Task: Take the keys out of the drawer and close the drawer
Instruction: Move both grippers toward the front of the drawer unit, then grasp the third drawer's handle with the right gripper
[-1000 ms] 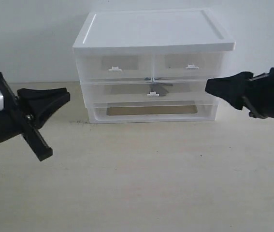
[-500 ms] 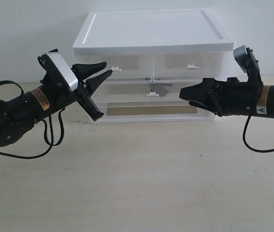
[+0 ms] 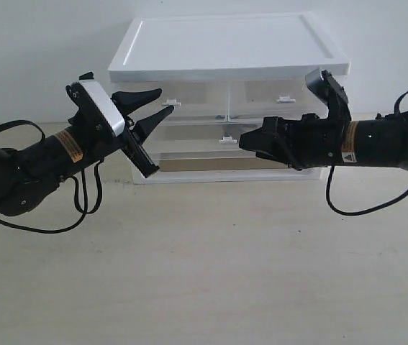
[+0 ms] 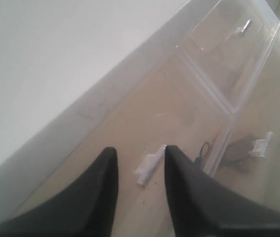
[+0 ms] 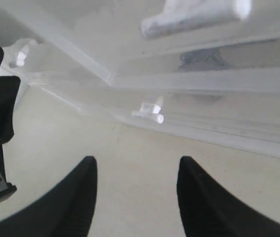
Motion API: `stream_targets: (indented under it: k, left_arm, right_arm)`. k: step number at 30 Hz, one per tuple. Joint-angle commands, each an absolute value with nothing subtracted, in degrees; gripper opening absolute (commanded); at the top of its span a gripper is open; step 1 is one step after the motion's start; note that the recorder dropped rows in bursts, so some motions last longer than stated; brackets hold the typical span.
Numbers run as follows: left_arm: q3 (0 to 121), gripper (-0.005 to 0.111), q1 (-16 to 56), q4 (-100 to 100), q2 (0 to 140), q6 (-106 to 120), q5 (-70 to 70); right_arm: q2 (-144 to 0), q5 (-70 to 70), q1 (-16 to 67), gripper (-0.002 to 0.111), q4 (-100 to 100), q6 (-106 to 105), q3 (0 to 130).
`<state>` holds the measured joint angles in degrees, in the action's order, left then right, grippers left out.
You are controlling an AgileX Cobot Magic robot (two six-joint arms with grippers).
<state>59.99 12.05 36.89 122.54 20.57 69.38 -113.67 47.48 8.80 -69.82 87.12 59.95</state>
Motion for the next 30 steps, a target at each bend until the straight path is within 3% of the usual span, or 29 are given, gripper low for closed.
stream_targets:
  k: [1, 21, 30]
  left_arm:
    - [60.54, 0.031, 12.03, 34.45, 122.62, 20.66, 67.25]
    - [60.54, 0.031, 12.03, 34.33, 122.62, 20.66, 66.79]
    - [60.54, 0.031, 12.03, 34.45, 122.62, 20.66, 66.78]
  right_arm:
    - [-114.88, 48.86, 9.19, 0.046, -68.23, 92.57, 62.67]
    - [-123.83, 56.3, 12.84, 0.046, -56.09, 93.81, 67.0]
    - [-125.01, 49.83, 13.17, 0.046, -55.13, 92.32, 68.15]
